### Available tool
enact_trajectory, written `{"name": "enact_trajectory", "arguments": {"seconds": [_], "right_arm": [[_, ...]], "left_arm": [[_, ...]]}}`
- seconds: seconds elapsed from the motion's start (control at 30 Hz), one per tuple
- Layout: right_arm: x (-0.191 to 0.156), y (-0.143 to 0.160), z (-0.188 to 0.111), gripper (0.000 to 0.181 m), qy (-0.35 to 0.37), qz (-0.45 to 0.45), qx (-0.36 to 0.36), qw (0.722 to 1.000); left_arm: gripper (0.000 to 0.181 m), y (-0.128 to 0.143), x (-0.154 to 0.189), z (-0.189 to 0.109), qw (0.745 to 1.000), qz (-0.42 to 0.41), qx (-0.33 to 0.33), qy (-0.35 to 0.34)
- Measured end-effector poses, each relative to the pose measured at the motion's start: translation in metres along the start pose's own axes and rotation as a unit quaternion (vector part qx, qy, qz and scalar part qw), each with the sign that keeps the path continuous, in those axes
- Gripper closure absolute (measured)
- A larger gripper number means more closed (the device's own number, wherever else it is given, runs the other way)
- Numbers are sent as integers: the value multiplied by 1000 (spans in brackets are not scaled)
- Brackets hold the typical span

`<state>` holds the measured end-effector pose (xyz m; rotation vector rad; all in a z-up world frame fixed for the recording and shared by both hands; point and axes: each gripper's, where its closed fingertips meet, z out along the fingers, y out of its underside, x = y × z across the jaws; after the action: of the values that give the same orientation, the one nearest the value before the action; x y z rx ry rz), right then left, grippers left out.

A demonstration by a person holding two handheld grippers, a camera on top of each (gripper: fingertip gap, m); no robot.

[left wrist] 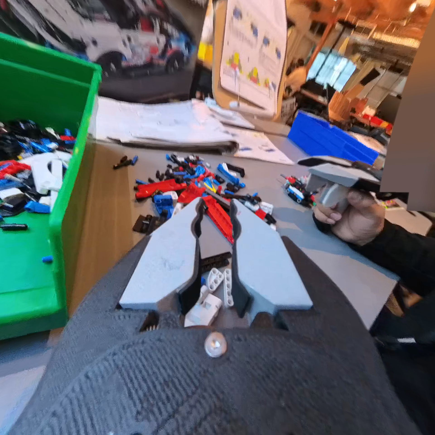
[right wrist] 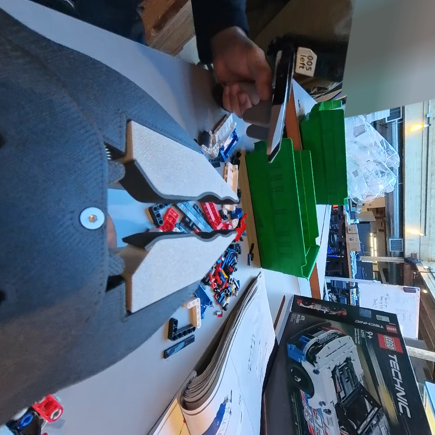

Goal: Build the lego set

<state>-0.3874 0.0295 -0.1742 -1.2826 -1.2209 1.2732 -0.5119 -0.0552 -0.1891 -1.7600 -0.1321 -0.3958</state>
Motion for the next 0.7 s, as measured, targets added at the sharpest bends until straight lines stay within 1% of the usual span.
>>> {"name": "enact_trajectory", "arguments": {"seconds": [0.07, 0.13, 0.2, 0.27, 0.4, 0.5, 0.57, 0.63, 0.67, 0.7], "right_arm": [[-1, -1, -2, 163, 0, 5, 4, 1000], [-1, -3, -4, 163, -2, 11, 8, 1000], [-4, -3, -3, 164, -9, 17, 9, 1000], [-8, -2, -2, 163, -17, 19, 7, 1000], [-14, -2, -2, 164, -23, 5, 5, 1000], [-16, -3, -3, 165, -23, 0, 6, 1000], [-17, -3, -3, 164, -26, 1, 8, 1000], [-19, -4, -4, 165, -27, -1, 8, 1000], [-20, -4, -4, 165, -27, -3, 8, 1000], [-20, -4, -3, 165, -28, -6, 8, 1000]], "left_arm": [[157, 7, 0, 3, 999, 0, -55, 0], [157, 11, -10, 4, 994, 28, -95, -38], [157, 11, -17, 4, 989, 64, -118, -67], [157, 19, -22, 8, 979, 89, -161, -83], [158, 43, -33, 15, 954, 128, -248, -109], [158, 52, -39, 20, 942, 138, -278, -123], [164, 57, -44, 21, 934, 148, -295, -137], [173, 66, -45, 21, 928, 148, -316, -134], [181, 68, -42, 21, 930, 146, -314, -123], [181, 68, -42, 22, 930, 147, -312, -124]]}}
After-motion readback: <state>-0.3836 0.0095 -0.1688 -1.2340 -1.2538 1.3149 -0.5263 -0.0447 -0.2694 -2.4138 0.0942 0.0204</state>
